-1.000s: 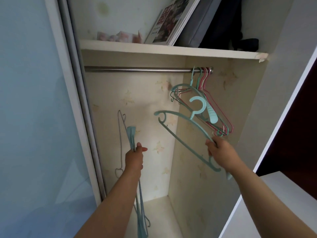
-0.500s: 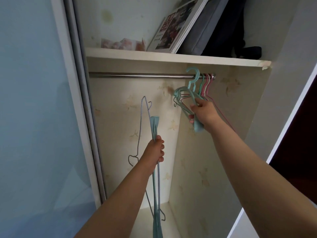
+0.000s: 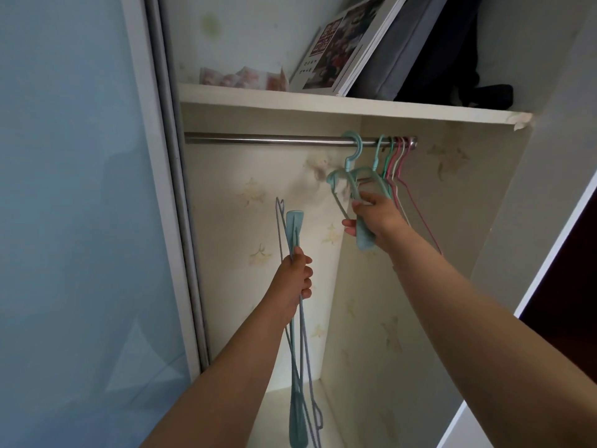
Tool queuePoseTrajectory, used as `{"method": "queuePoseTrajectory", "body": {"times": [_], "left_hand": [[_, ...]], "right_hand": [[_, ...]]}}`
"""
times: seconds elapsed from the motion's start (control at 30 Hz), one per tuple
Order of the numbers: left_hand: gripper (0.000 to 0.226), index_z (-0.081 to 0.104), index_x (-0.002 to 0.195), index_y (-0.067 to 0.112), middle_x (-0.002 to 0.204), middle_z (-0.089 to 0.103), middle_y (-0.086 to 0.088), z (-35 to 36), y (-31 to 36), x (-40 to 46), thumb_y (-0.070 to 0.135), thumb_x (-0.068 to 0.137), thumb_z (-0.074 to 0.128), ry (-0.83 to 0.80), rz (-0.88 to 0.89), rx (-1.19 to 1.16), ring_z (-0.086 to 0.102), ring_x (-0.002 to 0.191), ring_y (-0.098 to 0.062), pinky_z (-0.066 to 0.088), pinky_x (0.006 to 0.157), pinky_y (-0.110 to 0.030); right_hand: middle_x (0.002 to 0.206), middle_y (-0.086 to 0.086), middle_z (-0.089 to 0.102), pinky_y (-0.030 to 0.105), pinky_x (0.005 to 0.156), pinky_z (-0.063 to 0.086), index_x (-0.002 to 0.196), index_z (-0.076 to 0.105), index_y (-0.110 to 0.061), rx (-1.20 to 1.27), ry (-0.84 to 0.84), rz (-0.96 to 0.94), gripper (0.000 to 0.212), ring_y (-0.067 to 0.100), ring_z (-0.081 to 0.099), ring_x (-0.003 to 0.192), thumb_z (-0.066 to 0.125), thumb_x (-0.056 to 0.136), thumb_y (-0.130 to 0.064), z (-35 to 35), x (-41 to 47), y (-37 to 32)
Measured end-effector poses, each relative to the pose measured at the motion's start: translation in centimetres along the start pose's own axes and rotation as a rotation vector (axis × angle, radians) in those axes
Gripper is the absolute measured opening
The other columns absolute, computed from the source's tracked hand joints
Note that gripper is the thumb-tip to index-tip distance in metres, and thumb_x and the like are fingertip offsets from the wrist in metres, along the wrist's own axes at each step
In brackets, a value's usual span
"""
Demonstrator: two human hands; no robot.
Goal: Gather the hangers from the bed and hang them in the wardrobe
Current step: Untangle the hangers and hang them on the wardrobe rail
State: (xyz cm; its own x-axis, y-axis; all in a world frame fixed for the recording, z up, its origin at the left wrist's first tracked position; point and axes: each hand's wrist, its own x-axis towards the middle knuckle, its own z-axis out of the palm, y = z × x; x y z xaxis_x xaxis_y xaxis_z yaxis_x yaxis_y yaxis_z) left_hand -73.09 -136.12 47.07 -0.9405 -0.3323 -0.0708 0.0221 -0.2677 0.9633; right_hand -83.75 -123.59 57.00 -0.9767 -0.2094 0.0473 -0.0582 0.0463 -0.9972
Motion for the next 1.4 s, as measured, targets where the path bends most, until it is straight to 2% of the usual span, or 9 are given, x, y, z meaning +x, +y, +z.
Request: {"method": "queuePoseTrajectory", "body": {"times": [0.17,0.23,0.3,0.5,0.63,0.8,1.03,1.27,1.4], "left_hand": [[0.030,0.048,0.087,0.013,0.062,0.036,0.002,0.1,0.3,-0.1,0.031,0.105,0.033,-0.069,-0.051,-0.205,0.030,0.048,-0.008,0.028,0.044,-0.019],[0.028,0.051,0.088,0.012,0.063,0.037,0.002,0.3,0.0,-0.4,0.026,0.105,0.034,-0.106,-0.063,-0.197,0.029,0.051,-0.009,0.027,0.046,-0.020],[0.028,0.054,0.088,0.011,0.065,0.037,0.001,0.5,-0.3,-0.6,0.021,0.105,0.035,-0.154,-0.065,-0.168,0.029,0.053,-0.010,0.026,0.049,-0.021],[0.026,0.059,0.094,0.011,0.071,0.041,0.002,1.9,-2.1,-2.0,0.016,0.104,0.036,-0.321,-0.011,0.084,0.034,0.058,-0.010,0.030,0.056,-0.022],[0.029,0.061,0.094,0.016,0.072,0.040,0.003,2.3,-3.2,-3.0,0.024,0.105,0.035,-0.349,0.017,0.228,0.034,0.062,-0.009,0.032,0.061,-0.021],[0.030,0.064,0.094,0.024,0.074,0.042,0.006,2.5,-4.4,-3.6,0.028,0.105,0.035,-0.352,0.054,0.403,0.035,0.063,-0.008,0.036,0.067,-0.021],[0.035,0.066,0.093,0.035,0.104,0.063,0.006,3.1,-5.3,-3.4,0.034,0.104,0.032,-0.253,0.101,0.567,0.055,0.097,-0.011,0.045,0.095,-0.031],[0.031,0.045,0.076,0.017,0.069,0.048,0.000,1.2,-3.6,-2.4,0.020,0.103,0.029,0.204,0.061,0.125,0.040,0.054,-0.013,0.037,0.047,-0.022],[0.033,0.041,0.073,0.019,0.061,0.036,0.002,0.1,-2.3,-2.0,0.027,0.102,0.029,0.255,0.042,0.001,0.027,0.045,-0.011,0.021,0.039,-0.019]], "right_hand": [[0.129,0.018,0.047,0.041,0.096,0.045,0.135,0.046,-0.007,-0.533,0.378,-0.334,0.049,0.035,0.051,0.112,0.060,0.088,-0.012,-1.5,-2.3,4.8],[0.123,0.018,0.047,0.040,0.100,0.037,0.125,0.052,-0.004,-0.654,0.537,-0.710,0.041,0.032,0.045,0.115,0.060,0.085,-0.007,-1.2,-4.9,6.7],[0.110,0.005,0.053,0.037,0.091,0.046,0.119,0.055,-0.009,-0.606,0.440,-0.840,0.029,0.018,0.052,0.101,0.055,0.090,-0.010,-0.5,-7.4,6.9],[0.099,-0.009,0.063,0.034,0.076,0.054,0.132,0.042,-0.034,-0.652,-0.059,-0.332,0.060,0.009,0.066,0.079,0.042,0.085,-0.070,0.5,-7.1,3.8],[0.066,-0.001,0.067,0.022,0.044,0.043,0.094,0.057,-0.019,-0.777,-0.080,-0.146,0.048,0.011,0.057,0.041,0.047,0.086,-0.066,-0.6,-5.2,2.8],[0.076,0.007,0.063,0.019,0.039,0.043,0.101,0.050,-0.008,-0.708,-0.106,0.064,0.060,0.014,0.057,0.044,0.048,0.085,-0.066,-2.2,-5.6,3.8],[0.065,0.007,0.056,0.024,0.039,0.043,0.102,0.058,-0.009,-0.641,-0.035,-0.063,0.035,0.020,0.054,0.044,0.043,0.098,-0.041,-3.5,-6.5,6.0],[0.075,0.003,0.060,0.019,0.041,0.043,0.109,0.068,-0.016,-0.517,0.076,-0.215,0.025,0.009,0.052,0.046,0.049,0.096,-0.026,-6.9,-8.1,6.7],[0.081,-0.014,0.061,0.022,0.067,0.043,0.113,0.067,-0.020,-0.497,0.132,-0.349,0.023,-0.003,0.050,0.053,0.050,0.097,-0.026,-8.3,-9.2,8.0]]}}
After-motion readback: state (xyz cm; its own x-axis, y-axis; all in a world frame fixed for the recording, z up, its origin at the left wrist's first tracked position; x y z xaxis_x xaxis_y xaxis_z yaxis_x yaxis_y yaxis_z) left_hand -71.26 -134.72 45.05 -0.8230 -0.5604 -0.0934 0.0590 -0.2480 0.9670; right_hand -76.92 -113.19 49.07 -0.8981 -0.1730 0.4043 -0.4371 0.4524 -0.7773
